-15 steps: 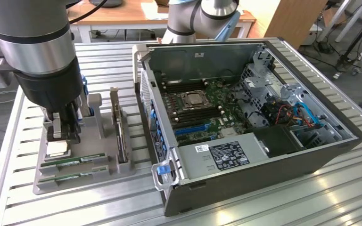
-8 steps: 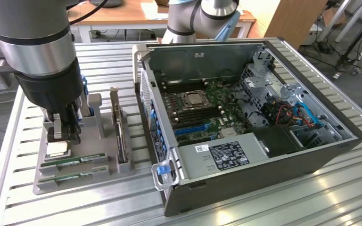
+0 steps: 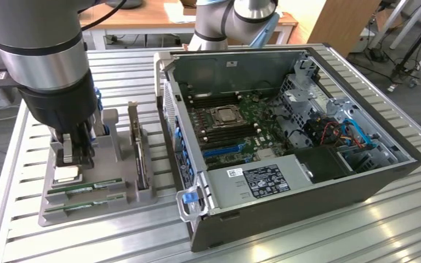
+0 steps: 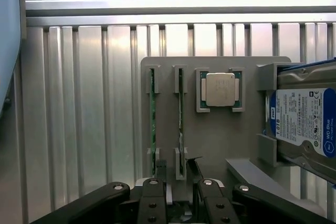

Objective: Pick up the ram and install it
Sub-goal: 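Pick up the ram and move it above insertion slot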

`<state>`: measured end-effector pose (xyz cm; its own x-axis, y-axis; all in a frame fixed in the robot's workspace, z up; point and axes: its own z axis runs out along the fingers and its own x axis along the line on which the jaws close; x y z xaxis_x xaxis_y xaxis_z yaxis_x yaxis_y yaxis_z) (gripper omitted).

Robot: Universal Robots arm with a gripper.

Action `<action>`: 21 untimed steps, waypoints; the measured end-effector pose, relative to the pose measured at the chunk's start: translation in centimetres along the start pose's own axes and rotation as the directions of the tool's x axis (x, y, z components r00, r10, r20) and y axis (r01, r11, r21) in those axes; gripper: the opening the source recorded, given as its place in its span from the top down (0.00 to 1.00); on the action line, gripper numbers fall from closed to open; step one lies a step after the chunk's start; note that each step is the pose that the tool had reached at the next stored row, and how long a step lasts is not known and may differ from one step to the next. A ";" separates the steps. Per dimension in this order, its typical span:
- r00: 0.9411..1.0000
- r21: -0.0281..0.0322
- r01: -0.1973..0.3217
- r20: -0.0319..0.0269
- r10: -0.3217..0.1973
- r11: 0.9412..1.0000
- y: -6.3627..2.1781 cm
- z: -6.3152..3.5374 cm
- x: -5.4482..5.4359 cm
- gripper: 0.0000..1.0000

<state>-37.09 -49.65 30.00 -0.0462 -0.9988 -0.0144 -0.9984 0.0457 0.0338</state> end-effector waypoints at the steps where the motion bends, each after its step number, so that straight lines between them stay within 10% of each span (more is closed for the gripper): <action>1: 1.000 0.000 0.000 0.000 0.000 1.000 0.00 0.10 0.0 0.70; 21: 1.000 0.000 0.000 0.000 0.000 1.000 -0.06 1.90 0.0 0.70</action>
<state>-37.10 -49.65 28.11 -0.0463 -0.9988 -0.0142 -0.9984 0.0458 0.0339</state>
